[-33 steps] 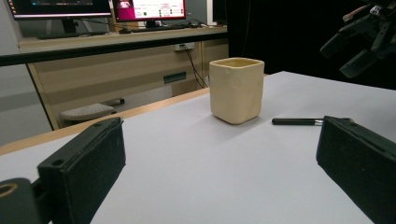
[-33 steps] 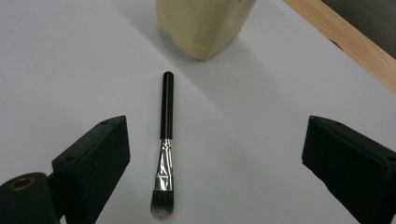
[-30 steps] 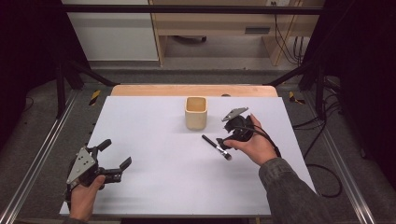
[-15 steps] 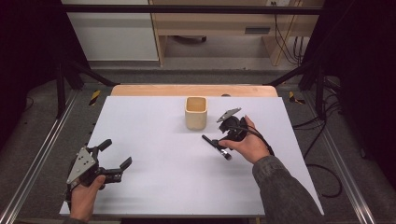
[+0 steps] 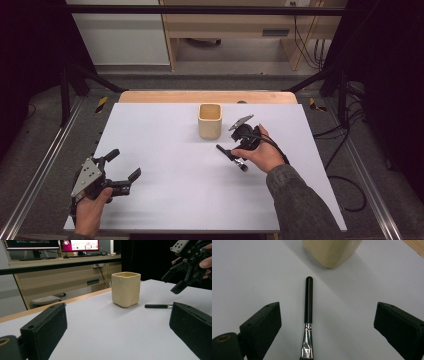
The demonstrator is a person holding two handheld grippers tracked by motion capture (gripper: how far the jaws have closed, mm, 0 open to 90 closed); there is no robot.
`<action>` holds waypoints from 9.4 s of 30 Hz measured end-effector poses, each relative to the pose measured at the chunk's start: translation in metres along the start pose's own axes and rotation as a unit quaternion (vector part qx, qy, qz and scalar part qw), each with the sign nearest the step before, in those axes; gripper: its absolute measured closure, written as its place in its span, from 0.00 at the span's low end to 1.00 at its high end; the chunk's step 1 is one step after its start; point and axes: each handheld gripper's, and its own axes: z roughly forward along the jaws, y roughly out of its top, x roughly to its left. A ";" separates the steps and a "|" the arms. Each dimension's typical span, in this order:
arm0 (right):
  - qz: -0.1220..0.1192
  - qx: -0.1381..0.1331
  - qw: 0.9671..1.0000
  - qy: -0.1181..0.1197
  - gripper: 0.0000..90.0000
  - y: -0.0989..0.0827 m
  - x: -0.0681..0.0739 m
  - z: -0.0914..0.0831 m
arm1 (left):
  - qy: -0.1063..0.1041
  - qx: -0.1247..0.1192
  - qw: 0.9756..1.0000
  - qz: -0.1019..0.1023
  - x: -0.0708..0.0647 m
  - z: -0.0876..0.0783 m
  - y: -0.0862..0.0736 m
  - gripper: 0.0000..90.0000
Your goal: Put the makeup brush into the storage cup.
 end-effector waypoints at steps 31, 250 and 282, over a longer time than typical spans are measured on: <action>-0.014 0.015 1.000 -0.004 0.08 -0.006 0.013 0.017 | 0.002 0.005 1.000 0.004 0.001 0.000 -0.001 0.01; -0.143 0.101 0.981 0.083 0.88 0.035 0.042 -0.065 | -0.133 0.090 0.966 0.203 -0.112 0.097 0.045 0.05; -0.162 0.116 0.975 0.100 0.88 0.043 0.053 -0.068 | -0.111 0.094 0.949 0.280 -0.129 0.116 0.043 0.23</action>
